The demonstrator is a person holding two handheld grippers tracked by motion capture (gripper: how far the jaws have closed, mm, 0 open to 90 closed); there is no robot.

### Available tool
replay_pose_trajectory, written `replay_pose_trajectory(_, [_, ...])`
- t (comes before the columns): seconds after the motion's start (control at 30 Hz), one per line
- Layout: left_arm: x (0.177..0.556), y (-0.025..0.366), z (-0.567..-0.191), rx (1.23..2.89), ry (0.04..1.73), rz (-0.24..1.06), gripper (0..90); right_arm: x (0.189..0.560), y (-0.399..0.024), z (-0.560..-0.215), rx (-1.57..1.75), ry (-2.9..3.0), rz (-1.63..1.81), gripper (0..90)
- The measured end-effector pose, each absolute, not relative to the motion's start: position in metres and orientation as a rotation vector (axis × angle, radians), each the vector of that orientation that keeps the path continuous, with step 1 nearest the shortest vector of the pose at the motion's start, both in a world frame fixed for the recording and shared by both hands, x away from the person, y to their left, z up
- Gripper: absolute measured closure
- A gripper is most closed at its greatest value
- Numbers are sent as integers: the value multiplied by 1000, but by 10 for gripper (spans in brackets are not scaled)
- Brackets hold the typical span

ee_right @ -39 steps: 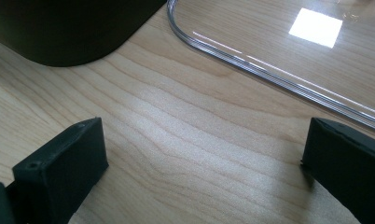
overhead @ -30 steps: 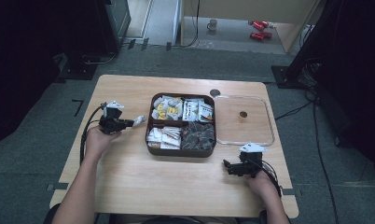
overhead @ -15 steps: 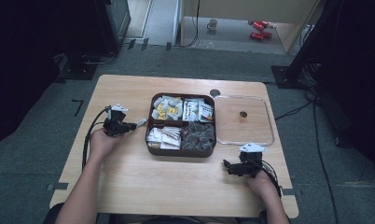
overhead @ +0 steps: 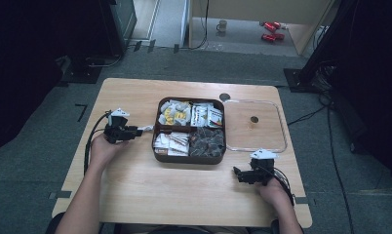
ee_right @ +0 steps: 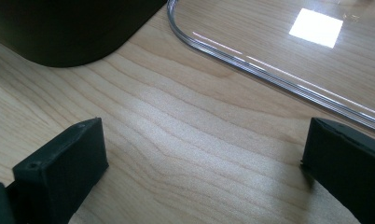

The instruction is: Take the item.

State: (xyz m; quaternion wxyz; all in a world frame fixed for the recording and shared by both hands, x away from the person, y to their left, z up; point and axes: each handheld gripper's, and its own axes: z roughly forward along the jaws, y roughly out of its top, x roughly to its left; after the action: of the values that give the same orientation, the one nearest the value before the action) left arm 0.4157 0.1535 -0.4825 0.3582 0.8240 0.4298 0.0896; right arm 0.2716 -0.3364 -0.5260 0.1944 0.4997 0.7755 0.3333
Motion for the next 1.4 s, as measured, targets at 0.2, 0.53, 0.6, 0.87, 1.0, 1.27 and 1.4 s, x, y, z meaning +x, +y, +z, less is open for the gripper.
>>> replay_pose_trajectory(0.2, [408,162,-476,2093,1117,260,542,272,-336,-526,1401,2174,934,0])
replay_pose_trajectory(0.53, [400,175,-477,2078,1126,283,478,272,-336,-526,1403,2176,935,0])
replay_pose_trajectory(0.6, [397,177,-478,2084,1121,293,473,272,-336,-526,1403,2176,935,0])
replay_pose_trajectory(0.87, [392,191,-483,2069,1152,287,465,272,-336,-526,1402,2176,933,0])
replay_pose_trajectory(1.0, [389,199,-484,2059,1167,298,464,272,-336,-526,1402,2177,933,0])
replay_pose_trajectory(1.27, [381,216,-489,2054,1187,341,445,272,-336,-526,1403,2176,933,0])
replay_pose_trajectory(1.4, [382,222,-493,2060,1190,345,443,272,-336,-526,1401,2177,933,0])
